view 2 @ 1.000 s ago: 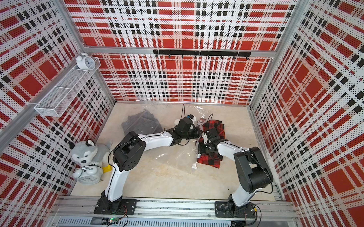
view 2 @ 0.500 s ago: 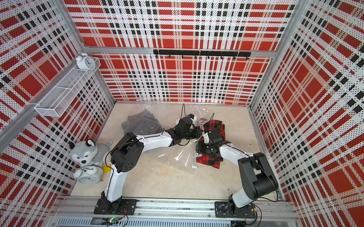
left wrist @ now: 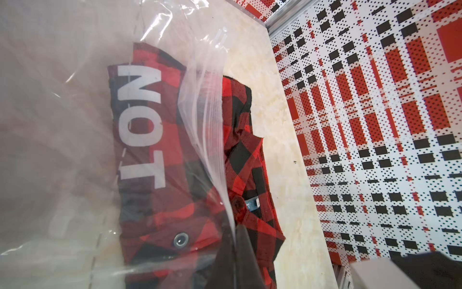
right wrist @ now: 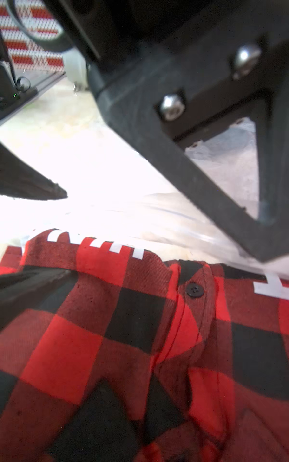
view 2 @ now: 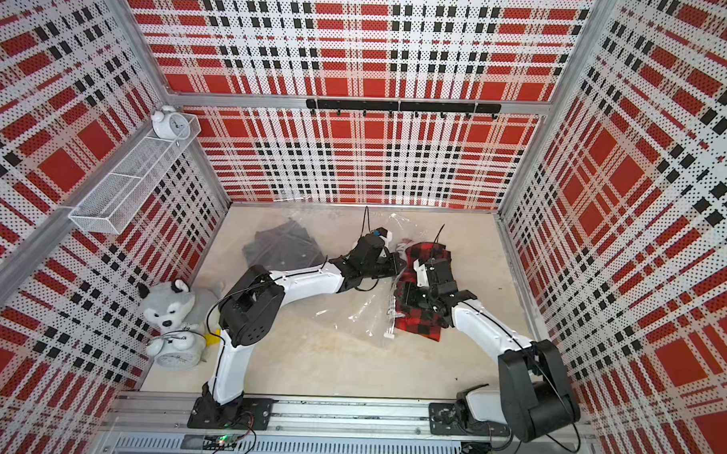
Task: Place the folded shirt into the vacuum bag
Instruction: Place the shirt in the vacuum bag.
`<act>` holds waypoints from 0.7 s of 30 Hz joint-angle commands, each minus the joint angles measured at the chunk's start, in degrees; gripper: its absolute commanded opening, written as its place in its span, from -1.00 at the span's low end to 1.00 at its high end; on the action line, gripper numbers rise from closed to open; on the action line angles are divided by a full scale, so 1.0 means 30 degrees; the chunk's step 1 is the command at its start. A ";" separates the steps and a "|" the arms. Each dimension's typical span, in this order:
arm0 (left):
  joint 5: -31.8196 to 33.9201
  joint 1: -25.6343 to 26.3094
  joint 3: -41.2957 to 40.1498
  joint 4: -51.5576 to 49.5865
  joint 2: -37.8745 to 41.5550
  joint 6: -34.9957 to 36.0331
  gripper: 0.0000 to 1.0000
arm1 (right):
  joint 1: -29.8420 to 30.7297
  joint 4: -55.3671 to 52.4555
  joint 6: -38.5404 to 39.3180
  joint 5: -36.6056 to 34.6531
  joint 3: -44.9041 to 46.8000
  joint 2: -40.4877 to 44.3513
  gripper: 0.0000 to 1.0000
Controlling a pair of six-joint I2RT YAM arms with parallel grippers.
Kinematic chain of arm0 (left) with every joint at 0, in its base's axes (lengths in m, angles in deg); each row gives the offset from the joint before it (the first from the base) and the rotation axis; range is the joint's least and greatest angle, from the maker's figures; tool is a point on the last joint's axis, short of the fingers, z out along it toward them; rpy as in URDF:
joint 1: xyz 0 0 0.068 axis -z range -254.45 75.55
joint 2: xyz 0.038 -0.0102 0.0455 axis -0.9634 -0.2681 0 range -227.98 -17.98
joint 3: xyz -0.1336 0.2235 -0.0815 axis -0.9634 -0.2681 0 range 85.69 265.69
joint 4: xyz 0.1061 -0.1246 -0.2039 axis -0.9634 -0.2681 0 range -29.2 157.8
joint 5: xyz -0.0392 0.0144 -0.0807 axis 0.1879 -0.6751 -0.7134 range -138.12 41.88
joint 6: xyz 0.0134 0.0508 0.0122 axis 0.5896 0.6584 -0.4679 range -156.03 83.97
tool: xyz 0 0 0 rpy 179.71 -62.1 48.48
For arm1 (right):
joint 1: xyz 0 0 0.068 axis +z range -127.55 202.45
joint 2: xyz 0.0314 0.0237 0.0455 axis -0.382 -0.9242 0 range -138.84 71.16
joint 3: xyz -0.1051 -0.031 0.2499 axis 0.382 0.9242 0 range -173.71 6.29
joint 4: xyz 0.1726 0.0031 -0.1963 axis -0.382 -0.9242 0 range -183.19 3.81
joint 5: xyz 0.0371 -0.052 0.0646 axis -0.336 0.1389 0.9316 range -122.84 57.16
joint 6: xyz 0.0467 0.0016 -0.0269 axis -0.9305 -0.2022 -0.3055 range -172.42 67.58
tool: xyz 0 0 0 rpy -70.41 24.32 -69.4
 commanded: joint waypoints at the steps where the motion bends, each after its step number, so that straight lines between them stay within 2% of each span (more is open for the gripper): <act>1: 0.0308 0.0236 0.0492 0.0141 0.0654 -0.0027 -1.00 | -0.0163 0.0334 0.0021 0.1012 -0.0166 -0.0051 -0.43; 5: 0.0351 0.0347 0.0641 0.0035 0.0690 -0.0008 -1.00 | -0.0151 0.1714 -0.0656 0.1688 0.0436 -0.0721 -0.71; 9: 0.0457 0.0450 0.0748 -0.0082 0.0750 -0.0019 -1.00 | -0.0144 0.3528 -0.1502 0.1646 0.1389 -0.2082 -0.76; 14: 0.0473 0.0629 0.0925 -0.0059 0.0724 -0.0191 -1.00 | -0.0192 0.5420 -0.1790 0.2428 0.1552 -0.5466 -0.78; 17: 0.0137 0.0659 0.1075 0.0050 0.0662 -0.0414 -1.00 | -0.0250 0.4660 -0.1916 0.1225 0.1388 -0.4481 -0.68; 21: 0.0264 0.0619 0.1019 0.0218 0.0720 -0.0503 -1.00 | -0.0271 0.2732 -0.1099 0.1160 0.0539 -0.2660 -0.47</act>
